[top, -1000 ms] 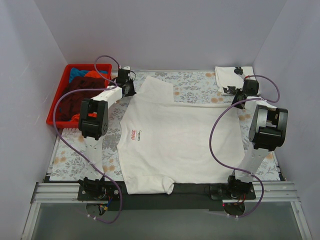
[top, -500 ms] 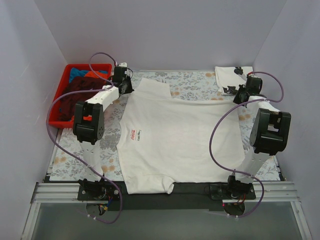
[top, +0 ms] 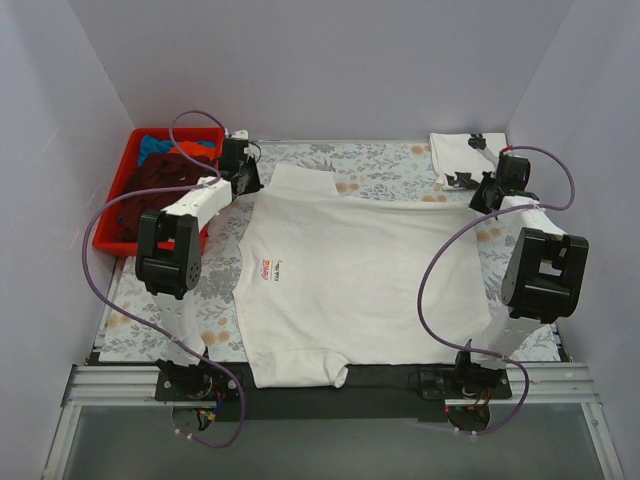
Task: Fold and stack the t-shirts
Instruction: Fold the tshirt
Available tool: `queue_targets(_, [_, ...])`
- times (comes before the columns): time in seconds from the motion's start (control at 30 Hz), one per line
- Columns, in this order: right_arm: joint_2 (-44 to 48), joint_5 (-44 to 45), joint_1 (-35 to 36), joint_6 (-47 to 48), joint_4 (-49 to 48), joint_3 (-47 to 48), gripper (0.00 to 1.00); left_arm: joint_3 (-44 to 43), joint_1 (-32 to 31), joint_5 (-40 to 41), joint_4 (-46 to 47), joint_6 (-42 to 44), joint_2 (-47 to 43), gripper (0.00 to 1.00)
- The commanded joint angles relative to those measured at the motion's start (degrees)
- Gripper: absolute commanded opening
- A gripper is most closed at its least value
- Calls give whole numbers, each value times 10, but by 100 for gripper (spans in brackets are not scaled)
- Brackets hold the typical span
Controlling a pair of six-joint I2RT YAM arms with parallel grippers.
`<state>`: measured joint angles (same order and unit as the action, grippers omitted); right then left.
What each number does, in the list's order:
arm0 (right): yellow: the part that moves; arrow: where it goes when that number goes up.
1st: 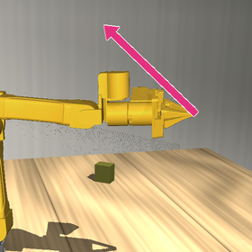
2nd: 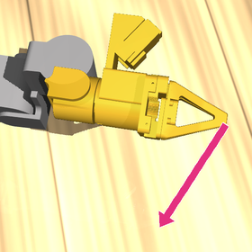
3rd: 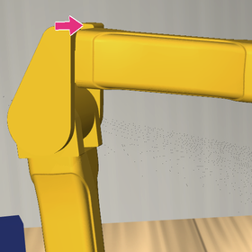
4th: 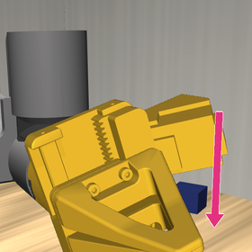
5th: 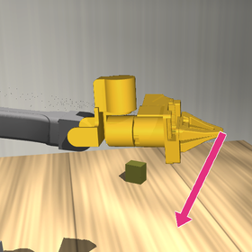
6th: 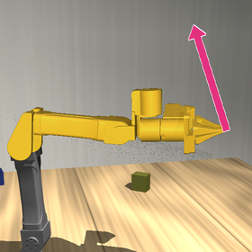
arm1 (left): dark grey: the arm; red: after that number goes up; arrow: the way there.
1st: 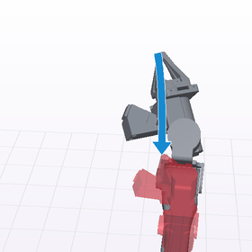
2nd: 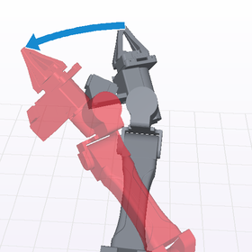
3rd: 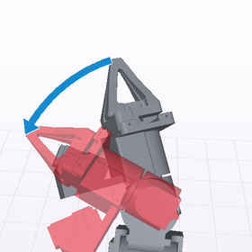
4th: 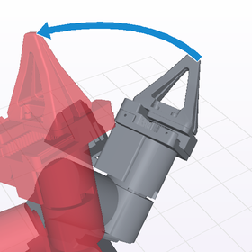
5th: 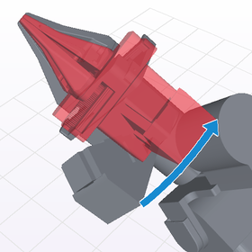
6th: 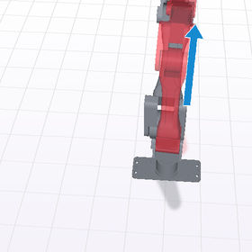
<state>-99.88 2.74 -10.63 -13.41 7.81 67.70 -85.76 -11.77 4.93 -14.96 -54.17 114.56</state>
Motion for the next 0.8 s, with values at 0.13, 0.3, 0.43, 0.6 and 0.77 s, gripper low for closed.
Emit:
queue_targets(0.13, [53,13,-9,-7,13,-34,1,52,8,-15,6,-15,-101,0])
queue_targets(0.3, [78,17,-12,-7,19,-67,1,88,8,-20,-5,-22,-126,0])
queue_targets(0.43, [104,18,-17,-8,26,-92,1,122,8,-19,-9,-24,-148,0])
queue_targets(0.6, [126,20,-22,-5,36,-103,1,140,8,-20,-16,-29,-181,0])
queue_targets(0.77, [158,20,-25,-10,45,-114,1,163,8,-41,-20,-36,-206,0])
